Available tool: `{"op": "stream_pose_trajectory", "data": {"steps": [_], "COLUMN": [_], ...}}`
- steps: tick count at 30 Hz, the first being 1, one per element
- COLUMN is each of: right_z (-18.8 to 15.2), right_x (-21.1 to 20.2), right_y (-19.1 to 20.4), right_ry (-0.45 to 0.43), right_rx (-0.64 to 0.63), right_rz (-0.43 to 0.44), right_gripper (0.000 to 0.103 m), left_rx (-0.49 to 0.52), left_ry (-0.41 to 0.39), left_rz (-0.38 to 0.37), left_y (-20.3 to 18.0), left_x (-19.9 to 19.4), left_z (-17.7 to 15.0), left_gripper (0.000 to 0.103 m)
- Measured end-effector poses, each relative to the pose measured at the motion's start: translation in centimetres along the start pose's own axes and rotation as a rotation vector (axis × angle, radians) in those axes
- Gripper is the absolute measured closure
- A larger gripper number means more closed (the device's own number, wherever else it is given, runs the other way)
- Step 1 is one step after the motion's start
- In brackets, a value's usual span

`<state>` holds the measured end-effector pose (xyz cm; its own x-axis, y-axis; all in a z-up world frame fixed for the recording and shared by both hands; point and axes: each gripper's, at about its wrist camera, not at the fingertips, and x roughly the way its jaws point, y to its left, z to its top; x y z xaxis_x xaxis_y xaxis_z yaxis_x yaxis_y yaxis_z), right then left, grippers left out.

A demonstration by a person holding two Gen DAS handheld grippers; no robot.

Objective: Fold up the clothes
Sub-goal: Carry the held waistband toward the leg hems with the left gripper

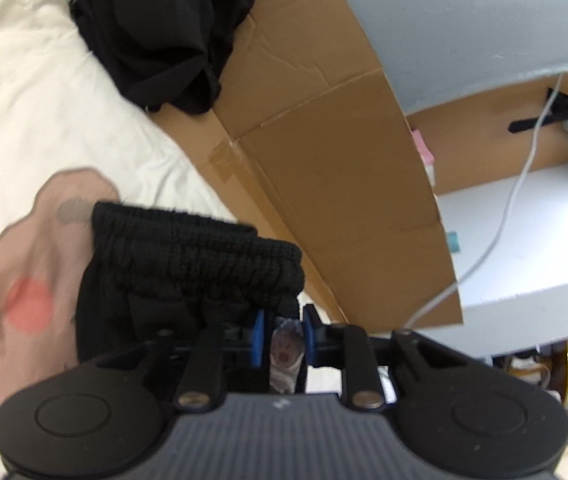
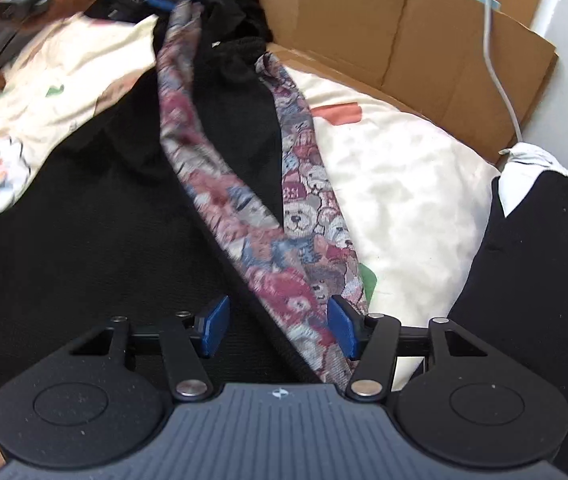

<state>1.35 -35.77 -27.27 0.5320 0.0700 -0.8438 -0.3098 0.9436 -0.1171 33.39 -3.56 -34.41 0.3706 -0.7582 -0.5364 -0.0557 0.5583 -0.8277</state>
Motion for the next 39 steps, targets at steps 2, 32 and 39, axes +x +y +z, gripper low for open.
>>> {"op": "stream_pose_trajectory", "data": {"steps": [2, 32, 39], "right_z": [-0.3, -2.5, -3.4], "right_x": [0.4, 0.6, -0.9], "right_y": [-0.5, -6.4, -6.8], "right_ry": [0.013, 0.112, 0.107], "right_rx": [0.000, 0.230, 0.276], "right_rz": [-0.014, 0.026, 0.020], "right_gripper": [0.044, 0.059, 0.057], "left_rx": [0.006, 0.508, 0.567], "left_ry": [-0.016, 0.096, 0.050], "left_rz": [0.023, 0.225, 0.327], "left_y": [-0.3, -8.1, -6.5], "left_x": [1.3, 6.3, 1.5], "left_z": [0.6, 1.1, 0.5], "left_gripper": [0.087, 0.036, 0.036]}}
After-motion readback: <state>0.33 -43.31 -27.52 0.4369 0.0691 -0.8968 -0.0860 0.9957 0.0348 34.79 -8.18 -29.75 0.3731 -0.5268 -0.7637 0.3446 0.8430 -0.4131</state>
